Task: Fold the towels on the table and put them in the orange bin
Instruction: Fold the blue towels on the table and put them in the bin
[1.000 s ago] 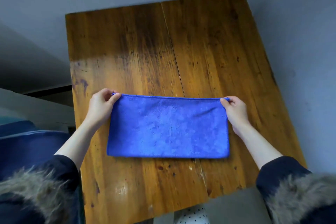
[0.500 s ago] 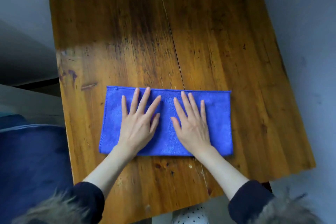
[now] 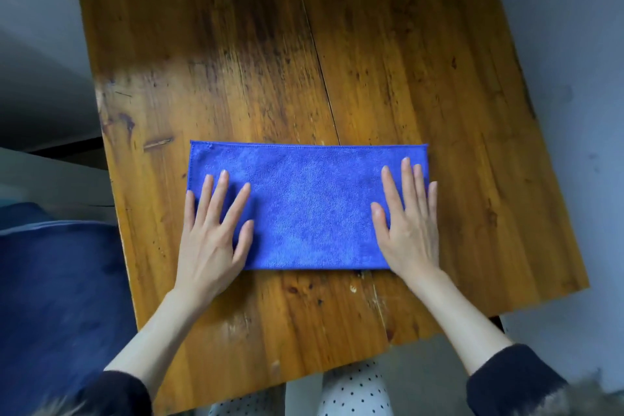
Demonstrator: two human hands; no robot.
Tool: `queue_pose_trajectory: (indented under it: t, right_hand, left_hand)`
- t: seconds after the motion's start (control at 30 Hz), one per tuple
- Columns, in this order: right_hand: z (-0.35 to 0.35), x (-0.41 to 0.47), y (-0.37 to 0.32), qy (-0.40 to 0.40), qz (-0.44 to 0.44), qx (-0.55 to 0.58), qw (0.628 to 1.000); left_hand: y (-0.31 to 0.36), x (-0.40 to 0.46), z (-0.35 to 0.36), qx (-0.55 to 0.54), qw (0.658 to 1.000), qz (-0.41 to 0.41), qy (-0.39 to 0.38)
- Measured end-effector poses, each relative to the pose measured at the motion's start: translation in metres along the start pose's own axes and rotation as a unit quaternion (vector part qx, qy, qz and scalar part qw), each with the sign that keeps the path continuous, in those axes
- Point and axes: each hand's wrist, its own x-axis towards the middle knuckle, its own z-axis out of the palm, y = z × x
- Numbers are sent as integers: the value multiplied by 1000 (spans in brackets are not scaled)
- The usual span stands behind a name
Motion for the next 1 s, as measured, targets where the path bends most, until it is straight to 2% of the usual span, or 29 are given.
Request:
queue_pose_trajectory:
  t: [0.07,0.2,0.3,0.37,0.43,0.53,0.63,0.77,0.9,1.0]
  right_hand:
    - [6,-22,-3,-23,-18,7,1000]
    - [13,-42,1,-58,7,-5,998]
    - [11,-40,-3,-63,12,-4,998]
    - [9,-40,-8,-67,23,4,997]
    - [5,-42,-17,-66,27,12,997]
    - [5,-46,-42,-60,-18,13,998]
    - [13,-49,-68,-73,-68,-1,995]
    - [27,-51,-82,-128,-64,-40,989]
    - [31,-50,-82,-142,-53,-74,986]
    - [31,-50,-83,-151,-50,-86,984]
  left_hand:
    - [-3,-17,3,3,1000,-23,-13]
    - [-7,-26,8,46,998,-25,-35]
    - [-4,-22,5,16,999,-30,-27]
    - [-3,-22,0,-66,997,-41,2]
    - [-4,-24,-6,-134,986,-77,68]
    - [-8,-26,-14,-142,953,-223,145]
    - [-9,-24,-20,-136,927,-340,81]
    - [-7,-23,-23,-126,921,-368,29]
    - [-9,-14,-26,-149,897,-417,-8]
    - [-9,-10,-28,-172,891,-421,-6]
